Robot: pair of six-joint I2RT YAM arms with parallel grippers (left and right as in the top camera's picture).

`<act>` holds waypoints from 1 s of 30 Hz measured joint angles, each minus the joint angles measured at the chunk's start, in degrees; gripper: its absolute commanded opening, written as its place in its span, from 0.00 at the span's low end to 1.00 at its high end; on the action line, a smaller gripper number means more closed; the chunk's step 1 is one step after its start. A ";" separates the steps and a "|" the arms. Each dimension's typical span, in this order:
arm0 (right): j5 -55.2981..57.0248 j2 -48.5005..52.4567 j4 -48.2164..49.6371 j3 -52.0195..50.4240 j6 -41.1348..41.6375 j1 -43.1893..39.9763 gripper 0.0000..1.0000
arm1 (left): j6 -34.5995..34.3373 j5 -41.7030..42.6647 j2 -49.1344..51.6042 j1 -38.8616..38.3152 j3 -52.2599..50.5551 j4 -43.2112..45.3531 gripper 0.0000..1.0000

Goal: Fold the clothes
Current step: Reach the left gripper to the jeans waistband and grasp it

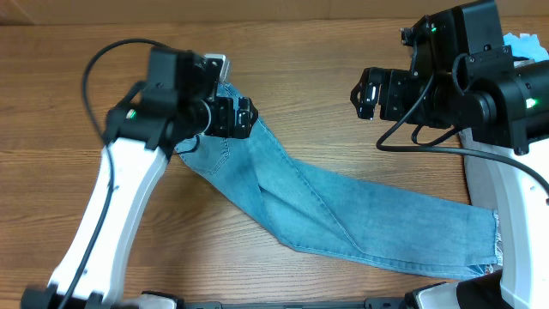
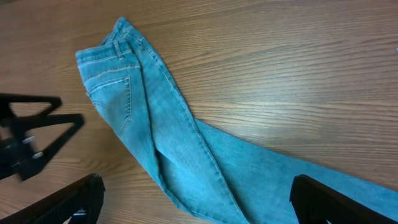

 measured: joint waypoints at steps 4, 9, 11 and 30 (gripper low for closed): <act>0.22 0.00 -0.07 0.00 0.00 0.00 1.00 | -5.99 -10.71 10.93 -4.68 12.09 -13.62 1.00; 0.57 0.00 0.31 0.00 0.00 0.00 1.00 | -12.04 -17.18 23.69 -7.34 24.24 -23.19 1.00; 0.63 0.00 0.11 0.00 0.00 0.00 1.00 | -15.54 -19.34 30.05 -7.41 26.60 -24.65 1.00; 0.61 0.00 -0.22 0.00 0.02 0.00 1.00 | -23.89 -19.89 44.24 -7.39 29.57 -15.76 1.00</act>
